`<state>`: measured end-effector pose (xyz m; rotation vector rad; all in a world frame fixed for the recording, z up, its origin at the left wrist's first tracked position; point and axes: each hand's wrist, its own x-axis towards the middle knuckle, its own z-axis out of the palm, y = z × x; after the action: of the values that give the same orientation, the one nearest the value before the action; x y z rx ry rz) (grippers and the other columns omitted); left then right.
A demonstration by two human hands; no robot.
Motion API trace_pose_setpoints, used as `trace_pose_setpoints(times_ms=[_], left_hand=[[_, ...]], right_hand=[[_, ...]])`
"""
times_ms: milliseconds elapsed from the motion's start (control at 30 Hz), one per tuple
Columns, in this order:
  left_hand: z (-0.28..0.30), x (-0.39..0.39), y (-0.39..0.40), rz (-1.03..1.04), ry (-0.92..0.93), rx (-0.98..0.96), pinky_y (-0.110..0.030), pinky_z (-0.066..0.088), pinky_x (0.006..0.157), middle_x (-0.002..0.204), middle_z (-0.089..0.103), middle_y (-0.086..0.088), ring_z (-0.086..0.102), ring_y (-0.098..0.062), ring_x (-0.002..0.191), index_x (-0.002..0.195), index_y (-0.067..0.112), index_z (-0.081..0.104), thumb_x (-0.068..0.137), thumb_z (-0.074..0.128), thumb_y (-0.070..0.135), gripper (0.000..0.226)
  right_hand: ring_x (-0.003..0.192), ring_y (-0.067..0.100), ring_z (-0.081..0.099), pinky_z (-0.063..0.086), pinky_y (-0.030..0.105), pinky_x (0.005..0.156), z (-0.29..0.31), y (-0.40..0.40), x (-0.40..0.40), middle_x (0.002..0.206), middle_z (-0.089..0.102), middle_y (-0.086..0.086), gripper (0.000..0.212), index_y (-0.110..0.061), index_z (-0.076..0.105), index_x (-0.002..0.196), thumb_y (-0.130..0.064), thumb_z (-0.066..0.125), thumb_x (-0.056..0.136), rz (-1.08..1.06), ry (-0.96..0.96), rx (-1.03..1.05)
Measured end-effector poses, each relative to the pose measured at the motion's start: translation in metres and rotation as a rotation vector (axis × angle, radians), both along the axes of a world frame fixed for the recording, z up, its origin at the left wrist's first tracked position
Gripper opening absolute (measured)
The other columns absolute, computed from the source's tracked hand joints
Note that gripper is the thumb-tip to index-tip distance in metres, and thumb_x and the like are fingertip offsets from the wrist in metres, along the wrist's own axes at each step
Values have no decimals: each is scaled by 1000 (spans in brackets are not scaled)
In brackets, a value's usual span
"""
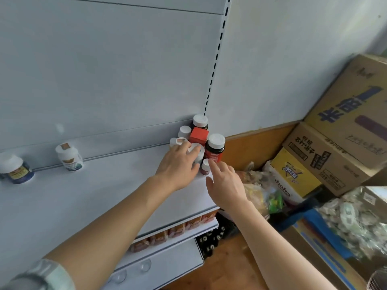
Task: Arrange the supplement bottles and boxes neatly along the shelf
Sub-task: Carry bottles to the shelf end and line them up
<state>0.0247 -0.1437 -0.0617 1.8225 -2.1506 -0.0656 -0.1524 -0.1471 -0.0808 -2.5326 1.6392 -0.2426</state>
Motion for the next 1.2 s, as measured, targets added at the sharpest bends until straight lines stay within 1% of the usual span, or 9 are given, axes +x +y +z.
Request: trace_pose_setpoints(times_ms=[100,200,367,467,700,933,1033,1133,1200], left_hand=[[-7,-10,-8,79,-73,17,-46,48,90,134,41,-13,49,-36,111,145,18,40,95,52,36,54],[-11,-21,-9,134,-93,-33,-48,53,77,128,44,-16,52,-38,101,131,15,53,94,53,30,39],[-13,-37,-12,191,-68,-147,-42,54,62,119,54,-14,55,-36,96,103,13,63,91,62,25,18],[-18,-41,-15,230,-77,-175,-41,53,62,115,59,-13,57,-36,95,101,13,63,89,67,24,17],[-16,-31,-12,292,64,-174,-38,48,66,110,57,-10,58,-35,89,102,13,58,80,75,22,29],[12,-2,21,382,534,-181,-34,52,87,101,50,12,58,-10,95,108,26,68,81,73,27,28],[27,5,40,418,674,-97,-29,49,93,110,57,11,60,-5,101,109,32,70,84,71,33,25],[31,8,59,437,829,-37,-31,52,93,117,62,13,64,-3,99,112,36,71,81,67,47,32],[32,8,72,436,909,-29,-33,55,90,114,67,13,65,-1,93,116,33,71,87,69,42,30]], right_hand=[[103,32,55,50,39,82,-10,-18,-5,121,55,9,54,-21,32,145,-26,52,95,72,-28,31],[89,32,57,47,38,64,-18,-23,-11,108,57,8,49,-20,39,138,-20,55,93,144,-106,4],[64,27,57,31,29,46,-29,-36,-15,88,58,5,19,-16,59,106,-17,63,87,216,-216,-118],[61,25,55,31,28,45,-34,-43,-15,85,59,3,5,-15,60,92,-19,61,89,251,-268,-123],[63,24,54,47,39,48,-30,-51,-22,84,61,1,4,-15,60,86,-18,61,89,376,-418,-104],[78,6,63,55,26,69,-5,-54,-27,93,68,-5,13,-17,66,104,-20,62,93,407,-681,15],[79,0,64,47,6,69,12,-52,-18,95,70,-3,18,-16,70,109,-21,66,93,400,-727,103],[82,-2,62,45,5,70,26,-45,-6,95,70,-4,20,-19,71,112,-24,67,93,410,-760,223],[80,-1,62,47,9,71,33,-38,3,95,69,-3,21,-20,71,114,-25,66,94,435,-794,333]])
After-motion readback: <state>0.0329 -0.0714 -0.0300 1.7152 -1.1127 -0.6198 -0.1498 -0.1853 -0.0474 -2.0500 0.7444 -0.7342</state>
